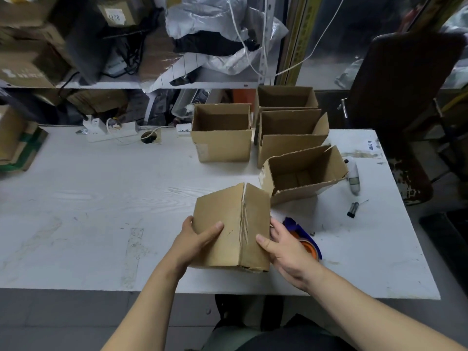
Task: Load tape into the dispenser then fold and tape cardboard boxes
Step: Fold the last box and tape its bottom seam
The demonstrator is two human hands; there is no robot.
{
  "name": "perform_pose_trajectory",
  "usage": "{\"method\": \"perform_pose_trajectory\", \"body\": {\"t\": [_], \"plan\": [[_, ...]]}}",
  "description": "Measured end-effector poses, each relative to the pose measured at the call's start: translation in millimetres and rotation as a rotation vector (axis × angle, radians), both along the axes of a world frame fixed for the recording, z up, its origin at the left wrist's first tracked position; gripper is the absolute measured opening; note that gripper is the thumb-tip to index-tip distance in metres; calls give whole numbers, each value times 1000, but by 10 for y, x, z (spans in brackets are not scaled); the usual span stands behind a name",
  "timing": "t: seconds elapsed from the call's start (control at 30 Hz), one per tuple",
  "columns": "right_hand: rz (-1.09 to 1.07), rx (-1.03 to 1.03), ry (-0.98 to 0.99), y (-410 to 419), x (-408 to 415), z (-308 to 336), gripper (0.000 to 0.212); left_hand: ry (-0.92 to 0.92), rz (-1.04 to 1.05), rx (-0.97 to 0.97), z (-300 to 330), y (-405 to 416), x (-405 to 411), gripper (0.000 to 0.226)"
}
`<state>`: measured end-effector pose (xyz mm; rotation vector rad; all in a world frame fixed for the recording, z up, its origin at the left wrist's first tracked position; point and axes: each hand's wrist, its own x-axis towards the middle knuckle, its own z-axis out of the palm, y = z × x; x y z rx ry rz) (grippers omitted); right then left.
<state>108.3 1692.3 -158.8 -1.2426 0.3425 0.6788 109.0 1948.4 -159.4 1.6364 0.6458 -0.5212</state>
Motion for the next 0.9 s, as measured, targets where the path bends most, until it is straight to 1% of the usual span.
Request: {"method": "perform_pose_trajectory", "body": {"t": [0.03, 0.07, 0.1, 0.13, 0.17, 0.2, 0.23, 0.27, 0.33, 0.4, 0.5, 0.57, 0.63, 0.7, 0.73, 0.77, 0.8, 0.83, 0.87, 0.9], "plan": [[31, -85, -16, 0, 3, -72, 62, -6, 18, 68, -35, 25, -5, 109], [67, -211, -38, 11, 6, -136, 61, -15, 34, 179, -82, 46, -4, 106], [100, -323, -42, 24, 12, -202, 56, -20, 29, 299, -121, 48, -5, 104], [118, -371, -27, 29, 23, -280, 49, -12, 6, 414, -168, 40, -14, 107], [98, -328, 21, 41, 30, -335, 39, 5, -30, 500, -198, 12, -35, 110], [69, -243, 89, 48, 37, -391, 31, 18, -63, 559, -217, -31, -63, 108], [60, -168, 136, 45, 38, -438, 29, 23, -86, 602, -252, -67, -90, 104], [76, -137, 138, 31, 42, -469, 30, 21, -102, 631, -261, -101, -112, 102], [166, -187, 69, -9, 33, -529, 36, 13, -116, 655, -292, -127, -131, 99], [228, -287, 18, -41, 27, -573, 44, 21, -116, 658, -300, -122, -116, 100], [313, -475, -100, -55, 60, -488, 37, 28, -117, 660, -329, -106, -101, 102], [361, -656, -218, -138, 89, -460, 31, 30, -119, 671, -344, -105, -94, 103], [393, -944, -391, -309, 86, -476, 29, 30, -135, 720, -329, -135, -90, 104], [450, -1265, -602, -514, 82, -563, 41, 8, -175, 852, -293, -203, -95, 103], [492, -1390, -624, -614, 86, -615, 53, -24, -211, 934, -260, -251, -97, 100], [524, -1476, -587, -710, 97, -665, 66, -73, -266, 1016, -239, -309, -99, 96], [557, -1510, -513, -778, 110, -699, 74, -139, -330, 1090, -234, -362, -101, 88], [575, -1519, -443, -826, 120, -722, 74, -214, -401, 1142, -242, -412, -96, 78], [584, -1515, -386, -867, 141, -758, 67, -284, -471, 1170, -254, -467, -87, 68], [592, -1492, -340, -905, 166, -779, 54, -331, -526, 1182, -265, -530, -78, 61]]}}
